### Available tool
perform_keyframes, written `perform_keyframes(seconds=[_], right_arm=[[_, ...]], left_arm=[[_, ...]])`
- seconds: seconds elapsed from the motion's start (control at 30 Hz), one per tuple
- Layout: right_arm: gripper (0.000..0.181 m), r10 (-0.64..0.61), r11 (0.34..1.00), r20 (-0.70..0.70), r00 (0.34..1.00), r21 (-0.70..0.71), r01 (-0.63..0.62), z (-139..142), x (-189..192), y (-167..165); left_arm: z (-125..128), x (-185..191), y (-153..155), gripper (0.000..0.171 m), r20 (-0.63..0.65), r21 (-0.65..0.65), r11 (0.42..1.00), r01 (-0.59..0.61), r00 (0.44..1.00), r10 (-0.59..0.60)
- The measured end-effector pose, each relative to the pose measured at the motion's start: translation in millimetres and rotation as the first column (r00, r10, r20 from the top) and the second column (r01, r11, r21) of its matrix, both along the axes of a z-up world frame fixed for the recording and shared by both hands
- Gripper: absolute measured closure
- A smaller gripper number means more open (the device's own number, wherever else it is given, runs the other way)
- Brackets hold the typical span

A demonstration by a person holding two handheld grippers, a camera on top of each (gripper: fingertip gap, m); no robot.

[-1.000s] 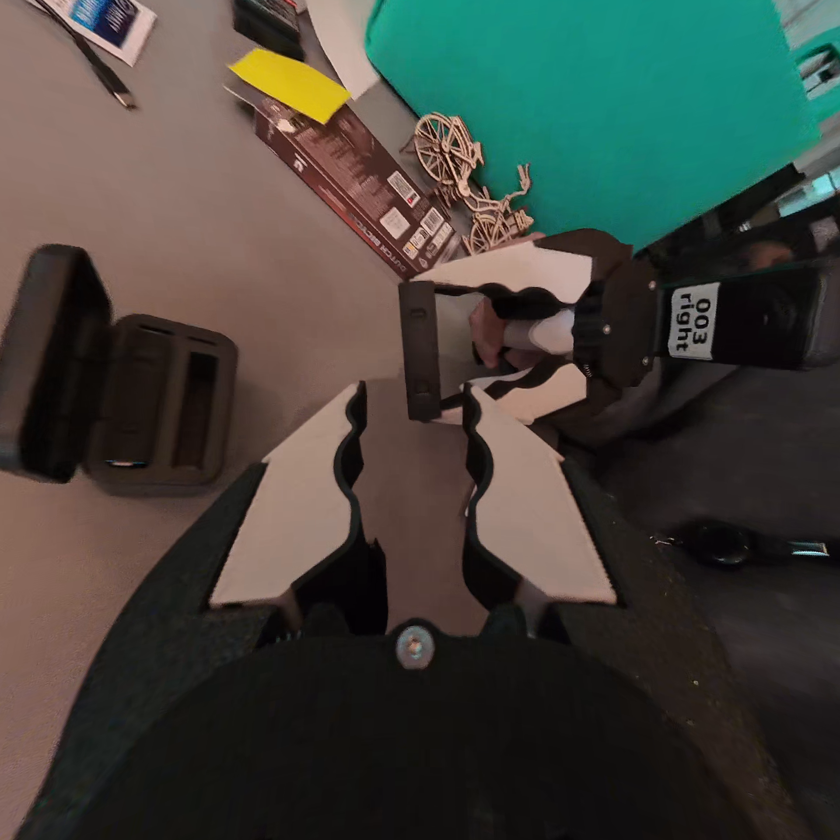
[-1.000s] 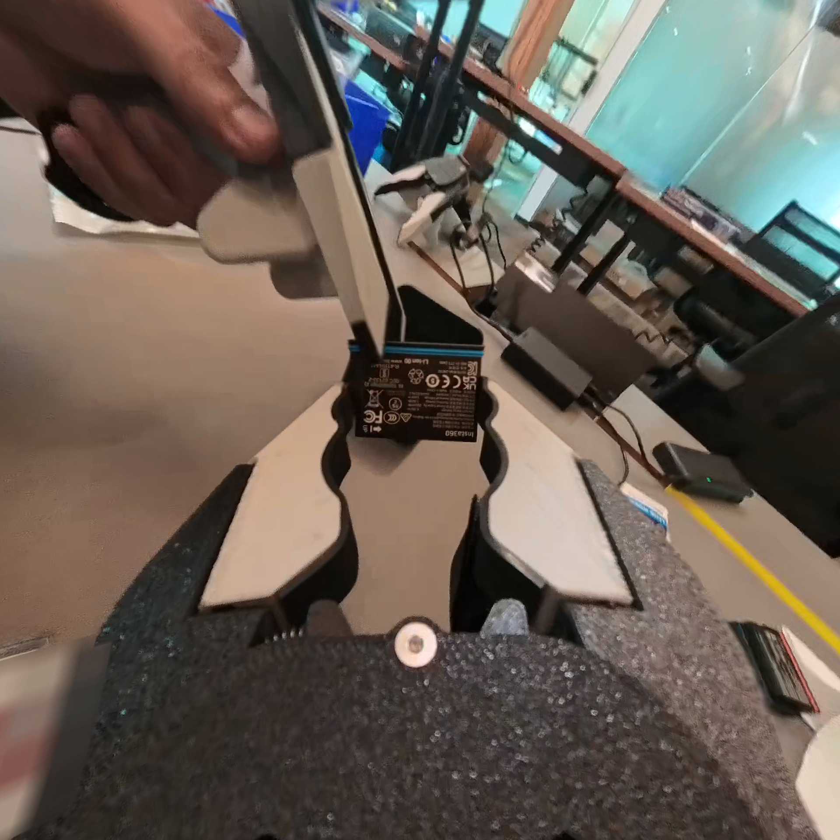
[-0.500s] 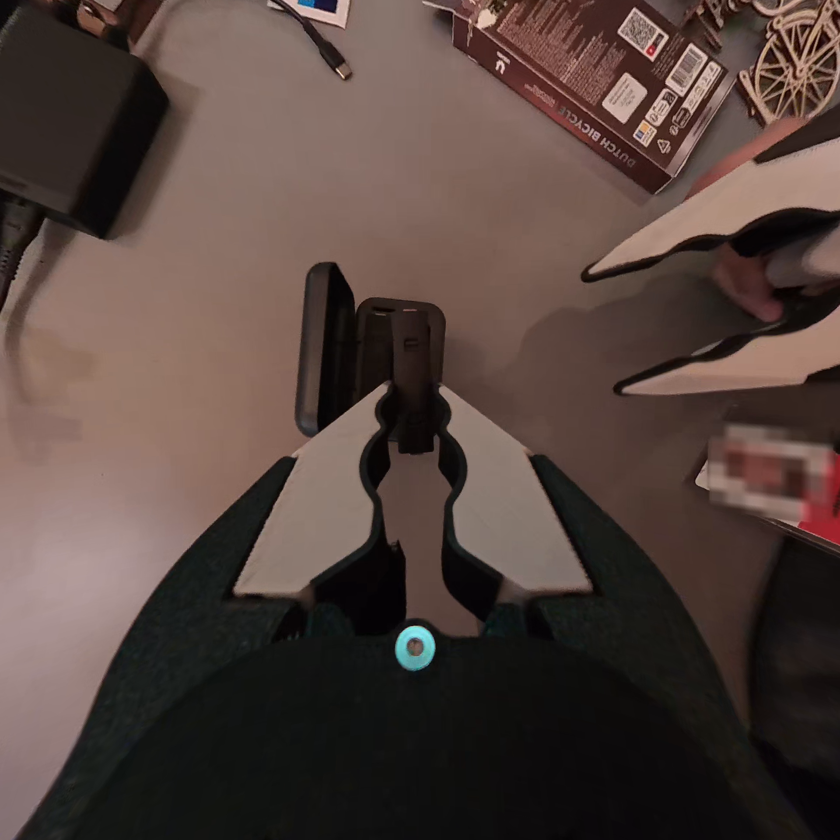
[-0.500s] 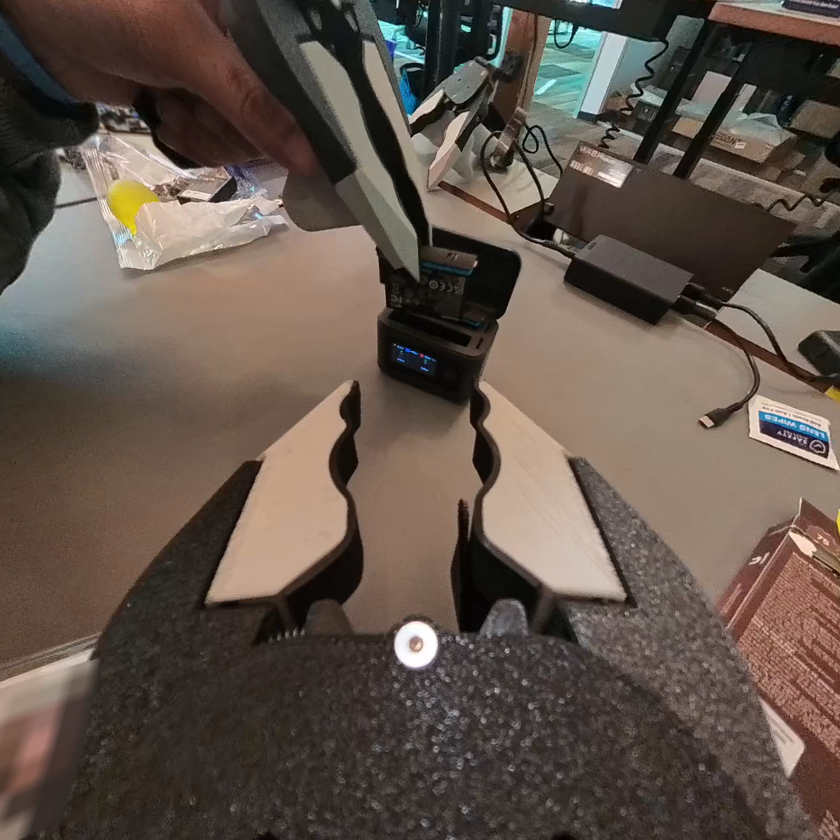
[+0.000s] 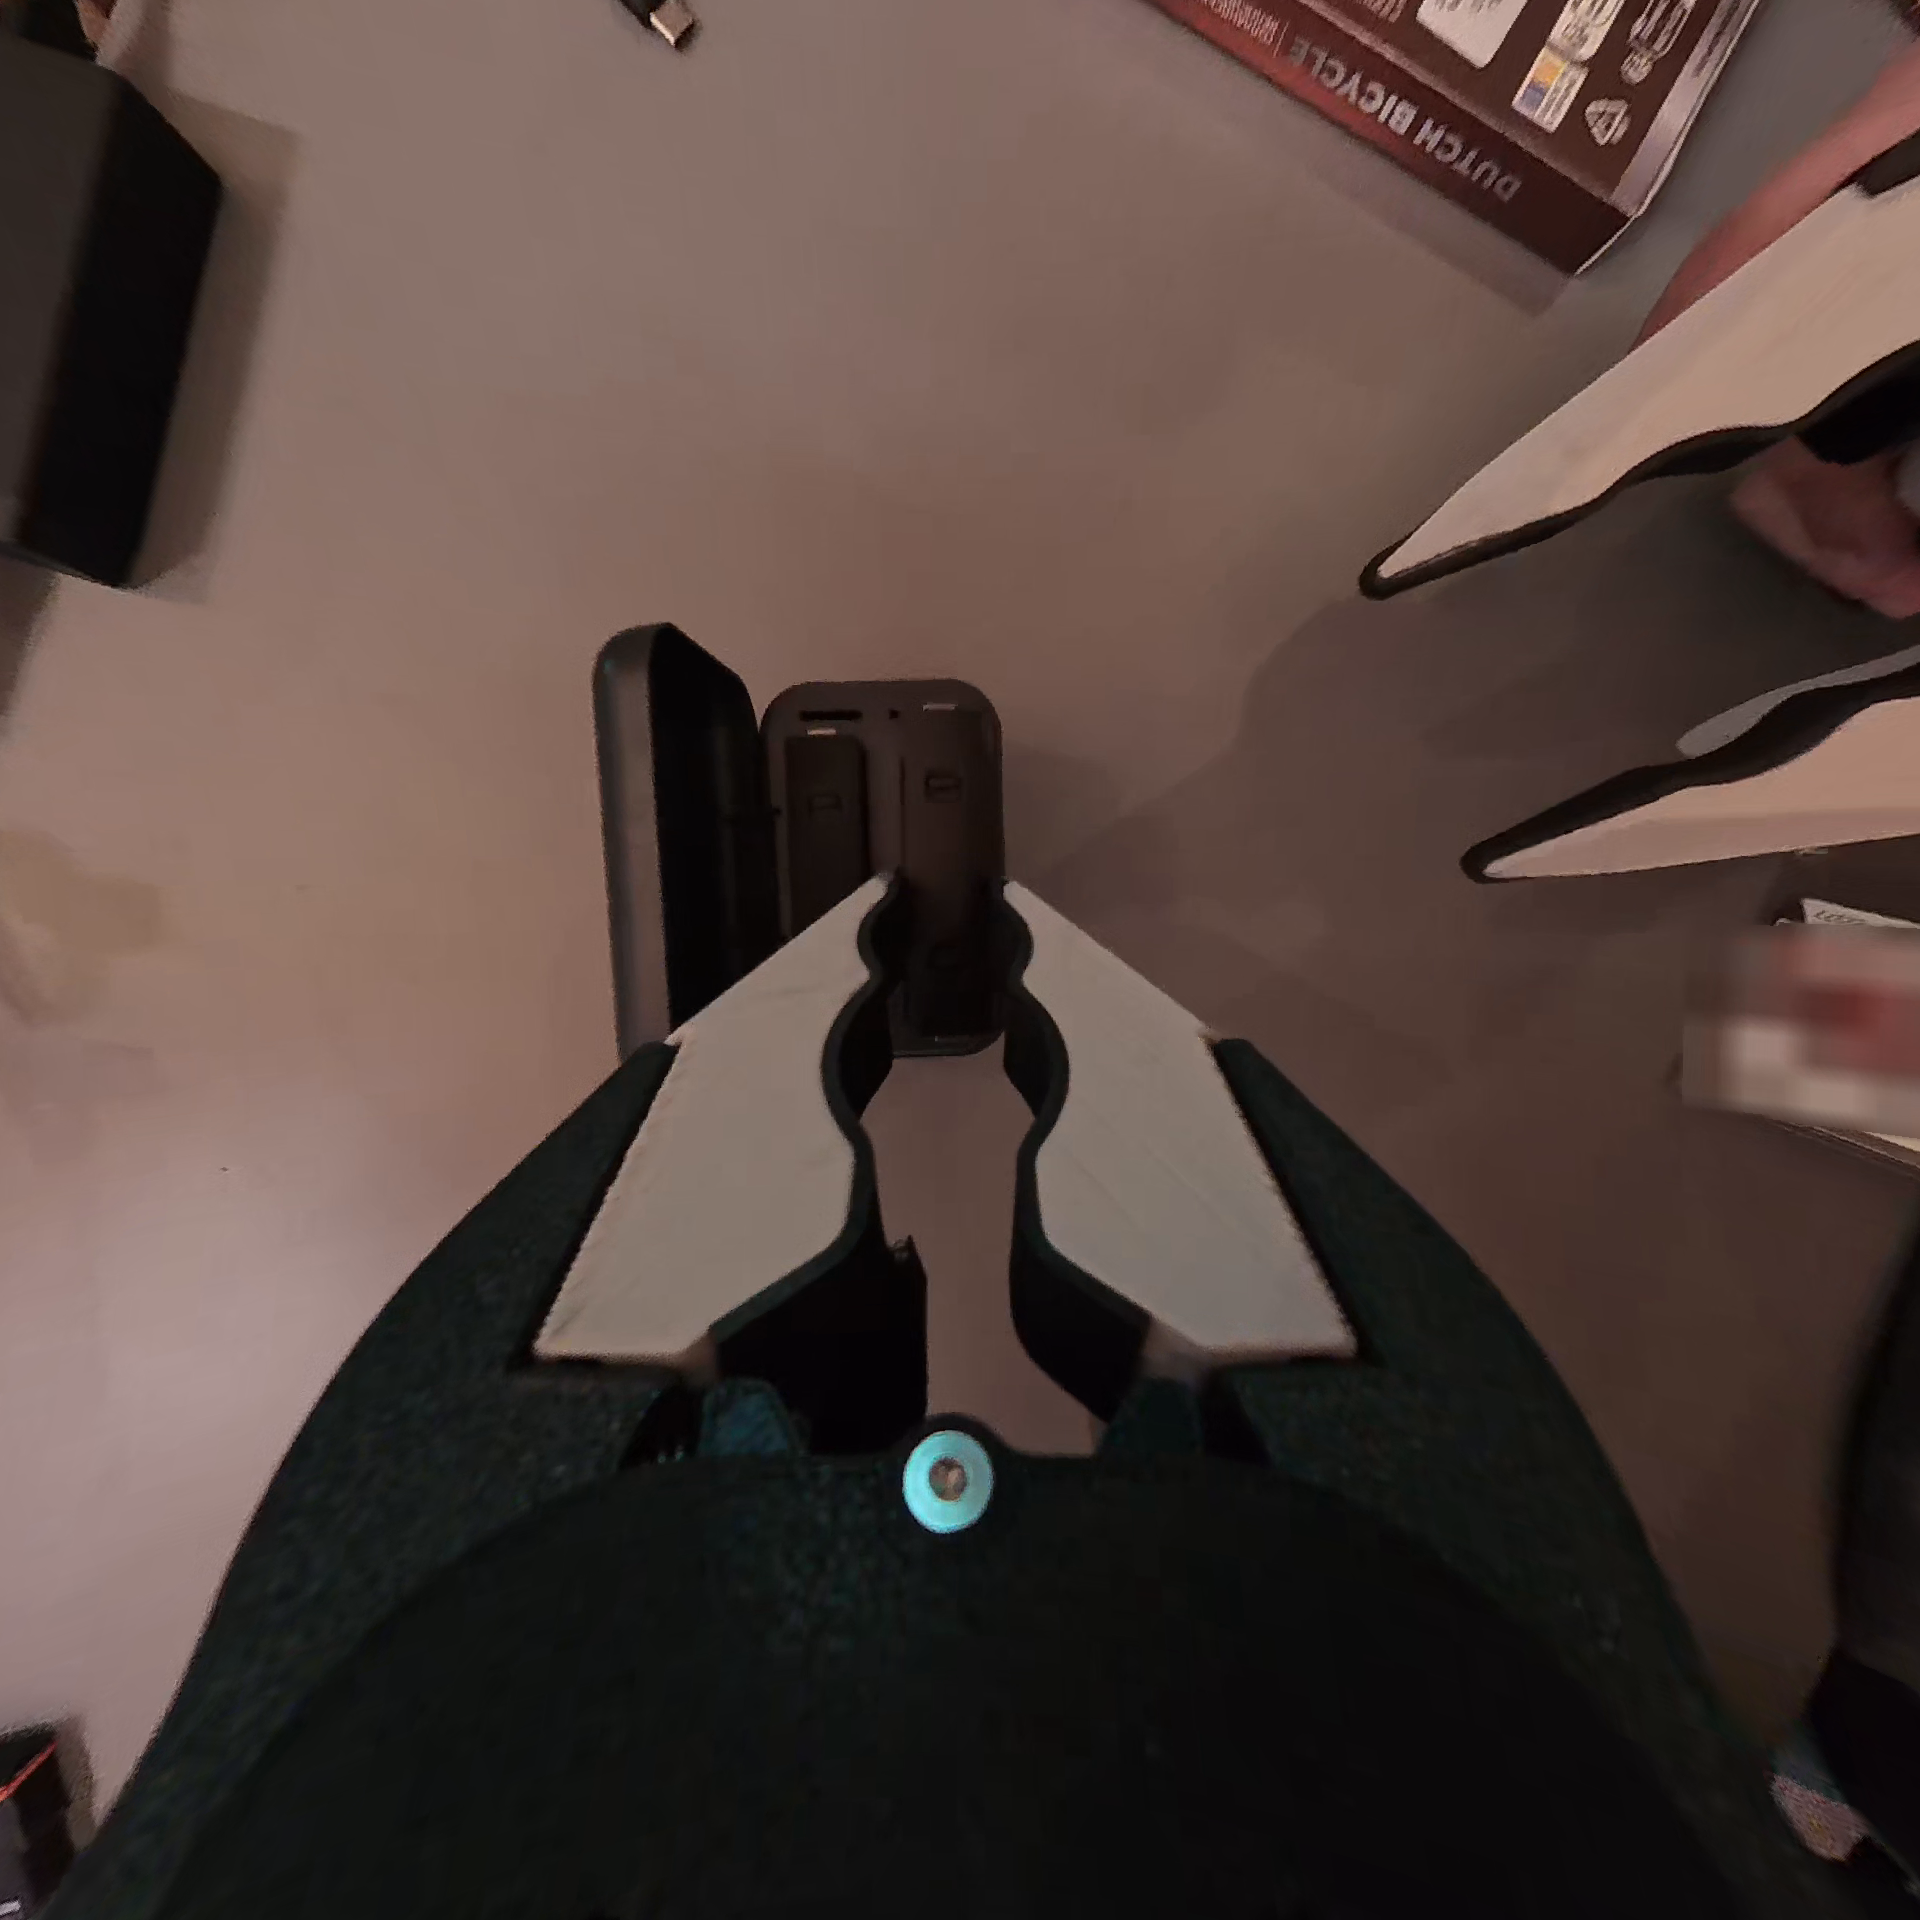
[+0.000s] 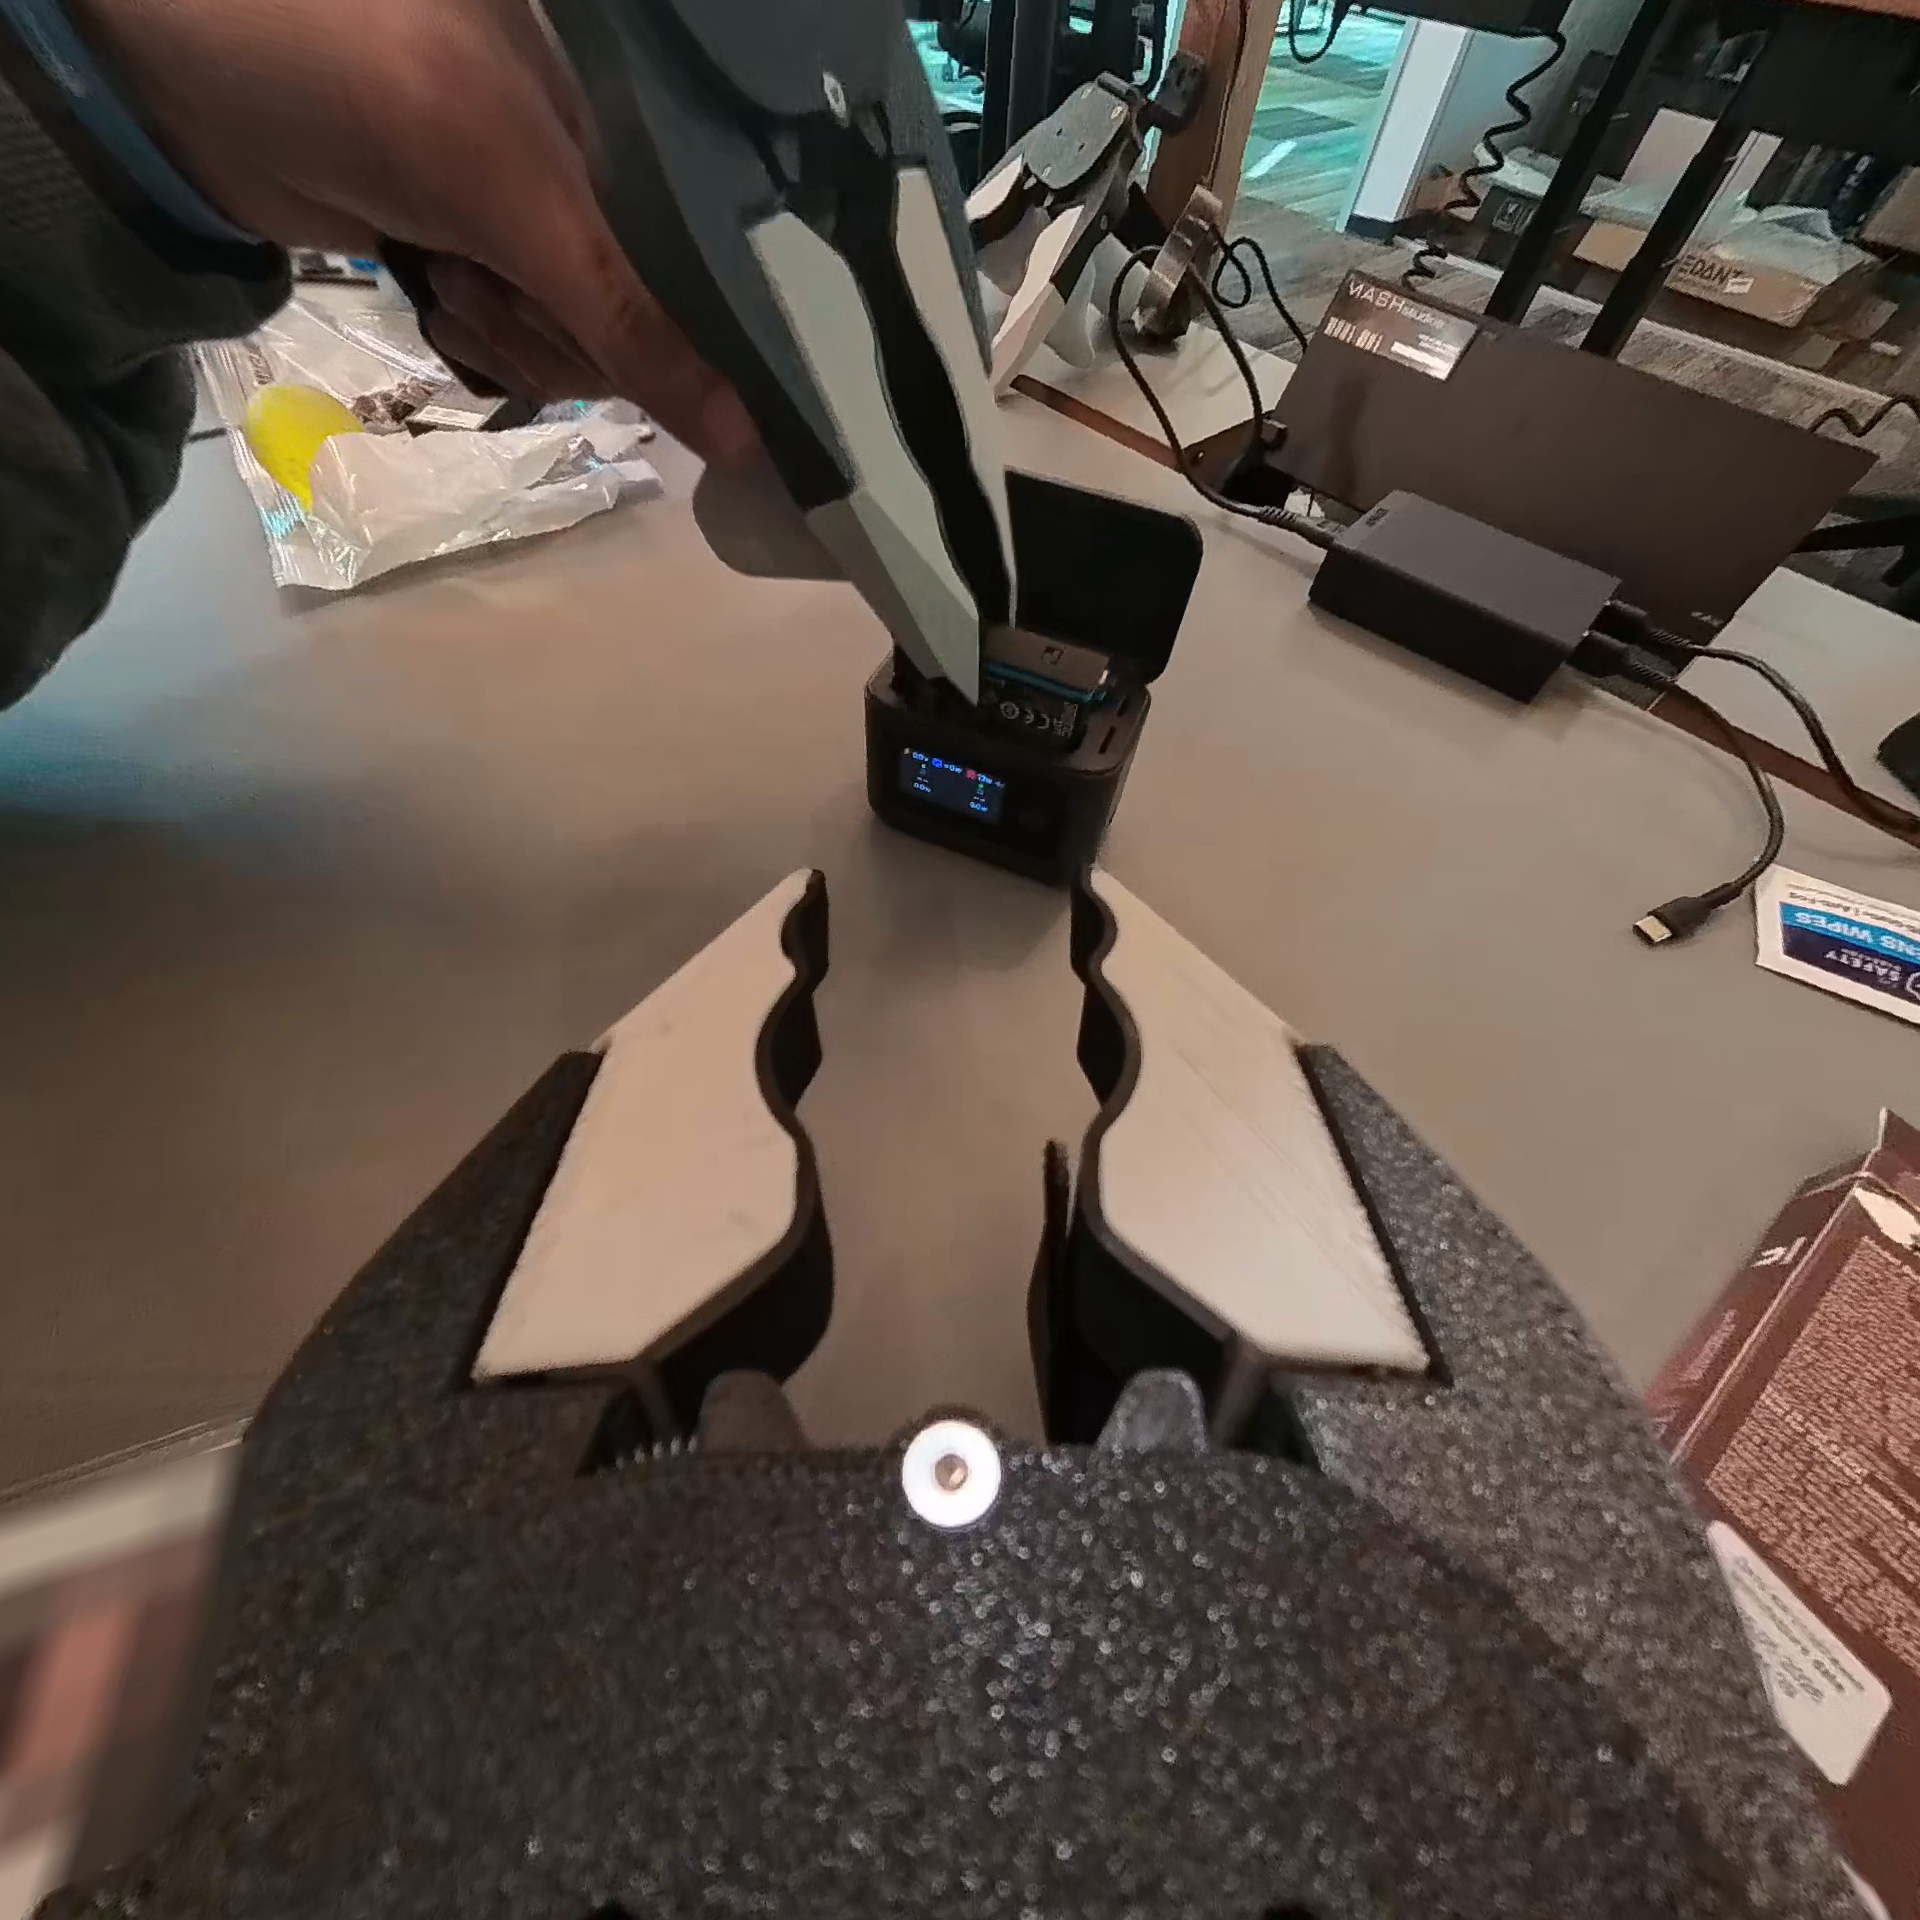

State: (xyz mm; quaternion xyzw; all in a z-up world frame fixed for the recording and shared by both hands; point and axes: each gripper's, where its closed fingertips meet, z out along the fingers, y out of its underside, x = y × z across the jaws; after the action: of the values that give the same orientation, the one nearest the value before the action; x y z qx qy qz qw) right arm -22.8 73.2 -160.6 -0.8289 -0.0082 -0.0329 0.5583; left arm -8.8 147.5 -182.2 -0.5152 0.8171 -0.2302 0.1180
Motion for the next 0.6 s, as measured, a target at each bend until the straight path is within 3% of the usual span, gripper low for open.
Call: perform_keyframes(seconds=[0.1, 0.17, 0.27, 0.33, 0.43, 0.53, 0.6], right_arm=[[0.133, 0.007, 1.000, -0.016, 1.000, -0.017, -0.007, -4, -1, 0], [0.135, 0.022, 0.999, -0.034, 0.999, -0.031, -0.023, -7, -3, 1], [0.152, 0.060, 0.996, -0.071, 0.996, -0.062, -0.064, -10, -7, 5], [0.156, 0.073, 0.996, -0.061, 0.995, -0.047, -0.076, -4, -6, 16], [0.181, 0.082, 0.994, 0.020, 0.996, -0.075, -0.080, 3, -2, 41], [0.181, 0.135, 0.989, 0.106, 0.985, -0.077, -0.127, 10, -4, 71], [0.181, 0.161, 0.983, 0.110, 0.981, -0.111, -0.148, 3, -4, 86]], left_arm=[[1, 3, -1, 0.155, 0.046, -0.020, 1.000, -0.023, 0.999, 0.023], [15, 3, -1, 0.141, 0.117, -0.072, 0.997, -0.036, 0.992, 0.044], [45, -5, 14, 0.138, 0.262, -0.186, 0.980, -0.072, 0.958, 0.120], [57, -12, 30, 0.108, 0.355, -0.280, 0.955, -0.099, 0.913, 0.199], [28, -23, 36, 0.090, 0.377, -0.336, 0.938, -0.087, 0.900, 0.219], [-18, -21, 24, 0.079, 0.283, -0.341, 0.937, -0.072, 0.943, 0.175], [-27, -13, 16, 0.078, 0.290, -0.319, 0.946, -0.052, 0.945, 0.150]])
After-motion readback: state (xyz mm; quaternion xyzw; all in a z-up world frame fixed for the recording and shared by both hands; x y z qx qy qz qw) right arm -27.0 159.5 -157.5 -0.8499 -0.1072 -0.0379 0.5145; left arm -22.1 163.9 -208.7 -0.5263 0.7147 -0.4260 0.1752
